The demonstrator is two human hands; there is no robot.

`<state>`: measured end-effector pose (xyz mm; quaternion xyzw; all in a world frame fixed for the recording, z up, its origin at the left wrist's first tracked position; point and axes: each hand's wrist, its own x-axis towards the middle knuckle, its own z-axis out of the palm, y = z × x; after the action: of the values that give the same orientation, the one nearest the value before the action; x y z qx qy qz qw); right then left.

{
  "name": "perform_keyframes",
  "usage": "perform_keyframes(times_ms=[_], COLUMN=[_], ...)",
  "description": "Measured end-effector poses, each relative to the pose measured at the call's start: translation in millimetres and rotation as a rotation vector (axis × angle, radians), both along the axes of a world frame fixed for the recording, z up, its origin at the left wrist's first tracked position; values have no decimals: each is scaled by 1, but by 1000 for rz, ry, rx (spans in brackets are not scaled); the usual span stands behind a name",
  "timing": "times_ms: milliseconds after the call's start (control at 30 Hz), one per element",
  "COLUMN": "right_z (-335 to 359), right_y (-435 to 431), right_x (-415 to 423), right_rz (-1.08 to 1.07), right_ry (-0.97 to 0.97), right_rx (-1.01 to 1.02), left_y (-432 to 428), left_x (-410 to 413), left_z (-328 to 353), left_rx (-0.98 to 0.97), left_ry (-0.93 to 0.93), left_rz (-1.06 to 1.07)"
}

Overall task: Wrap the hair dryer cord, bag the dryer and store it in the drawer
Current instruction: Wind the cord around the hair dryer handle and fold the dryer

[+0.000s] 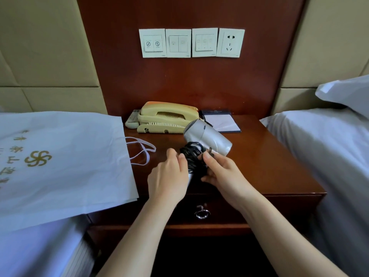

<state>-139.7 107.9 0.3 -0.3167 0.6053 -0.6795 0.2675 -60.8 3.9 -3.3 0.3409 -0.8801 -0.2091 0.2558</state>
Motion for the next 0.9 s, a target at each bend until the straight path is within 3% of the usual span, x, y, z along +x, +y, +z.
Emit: perform_keyframes(times_ms=[100, 267, 400, 633, 900], right_z=[1, -1, -4, -8, -12], right_y=[0, -1, -4, -11, -8], right_x=[-1, 1, 3, 5, 2], right_rz=[18, 14, -39, -21, 89], right_ry=[-16, -48, -75, -171, -50], right_rx=[-12, -35, -41, -73, -54], left_y=[3, -8, -10, 5, -8], left_x=[-2, -2, -1, -6, -9], left_z=[-5, -5, 6, 8, 12], left_rx=[-193, -271, -413, -36, 265], left_ry=[28, 164, 159, 219, 199], left_rz=[36, 18, -83, -6, -23])
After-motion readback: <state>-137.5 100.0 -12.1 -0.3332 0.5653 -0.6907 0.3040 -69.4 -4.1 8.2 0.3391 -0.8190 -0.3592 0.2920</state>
